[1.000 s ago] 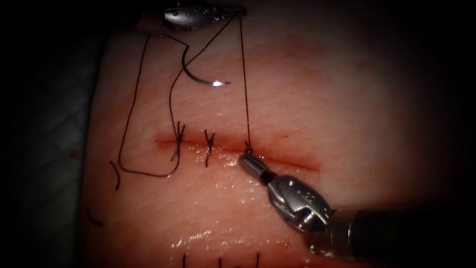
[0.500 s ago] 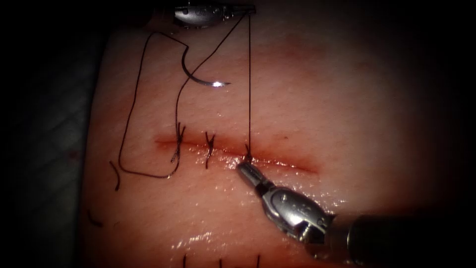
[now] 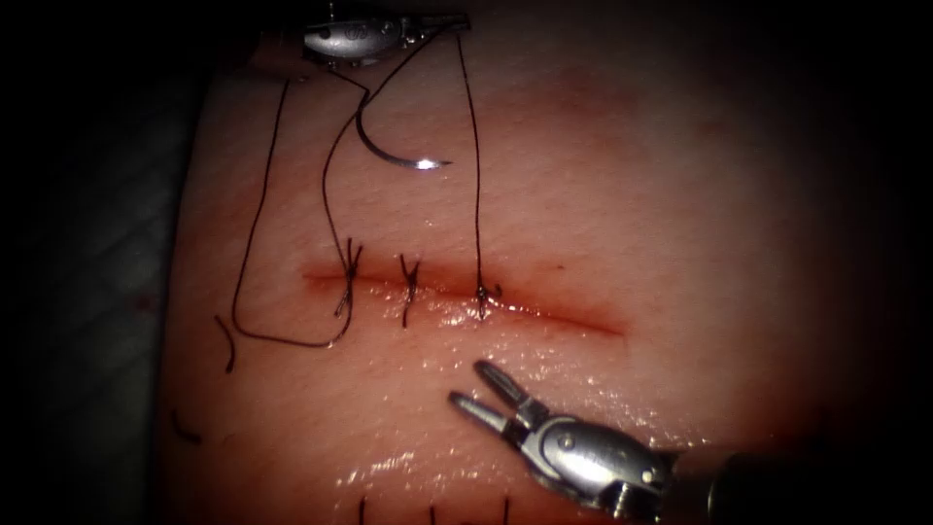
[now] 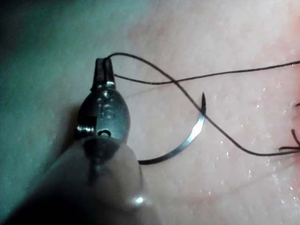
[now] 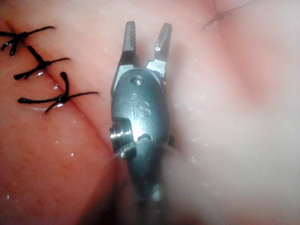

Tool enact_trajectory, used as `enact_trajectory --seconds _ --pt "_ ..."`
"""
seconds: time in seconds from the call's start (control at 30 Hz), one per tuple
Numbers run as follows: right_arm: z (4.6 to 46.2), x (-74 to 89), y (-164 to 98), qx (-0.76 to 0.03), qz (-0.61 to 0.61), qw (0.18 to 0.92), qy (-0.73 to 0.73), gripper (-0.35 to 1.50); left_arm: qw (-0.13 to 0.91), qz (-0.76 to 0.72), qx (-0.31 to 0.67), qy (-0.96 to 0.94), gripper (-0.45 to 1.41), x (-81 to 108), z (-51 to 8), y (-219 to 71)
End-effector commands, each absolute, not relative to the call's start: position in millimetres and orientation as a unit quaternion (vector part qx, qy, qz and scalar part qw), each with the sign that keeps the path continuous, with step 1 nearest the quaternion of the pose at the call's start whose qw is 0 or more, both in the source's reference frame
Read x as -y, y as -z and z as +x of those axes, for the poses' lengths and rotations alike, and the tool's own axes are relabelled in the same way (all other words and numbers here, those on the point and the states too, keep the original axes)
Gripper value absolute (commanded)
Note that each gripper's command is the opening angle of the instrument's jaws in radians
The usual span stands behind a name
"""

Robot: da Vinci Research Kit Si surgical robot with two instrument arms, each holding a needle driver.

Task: Wound Closure
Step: Use the right tool to cut the long end of suture.

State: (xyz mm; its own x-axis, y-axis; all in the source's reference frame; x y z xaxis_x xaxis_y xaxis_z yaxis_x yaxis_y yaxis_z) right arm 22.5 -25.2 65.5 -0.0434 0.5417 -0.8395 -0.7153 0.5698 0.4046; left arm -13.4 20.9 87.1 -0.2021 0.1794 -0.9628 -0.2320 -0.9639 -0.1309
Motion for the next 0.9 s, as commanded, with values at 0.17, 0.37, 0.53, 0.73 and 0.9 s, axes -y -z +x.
enact_trajectory --seconds 0.17,0.37,0.53,0.73,0.9 --pt "20.6 24.5 -61 -0.556 -0.083 0.714 -0.418 1.46 0.124 -0.631 0.005 -0.766 -0.45 -16.8 -12.4 -82" --pt "19.5 22.8 -60 -0.546 -0.092 0.772 -0.313 1.36 0.120 -0.646 0.027 -0.754 -0.45 -13.7 -12.1 -75" --pt "17.5 20.1 -61 -0.557 -0.051 0.768 -0.310 1.21 0.121 -0.649 0.036 -0.750 -0.45 -12.0 -12.3 -70" --pt "14.5 15.1 -63 -0.550 0.009 0.733 -0.401 0.74 0.107 -0.654 0.028 -0.748 -0.45 -11.1 -12.4 -64" --pt "14.3 12.6 -65 -0.524 0.019 0.743 -0.415 0.86 0.102 -0.657 0.021 -0.747 -0.45 -10.2 -13.0 -62"
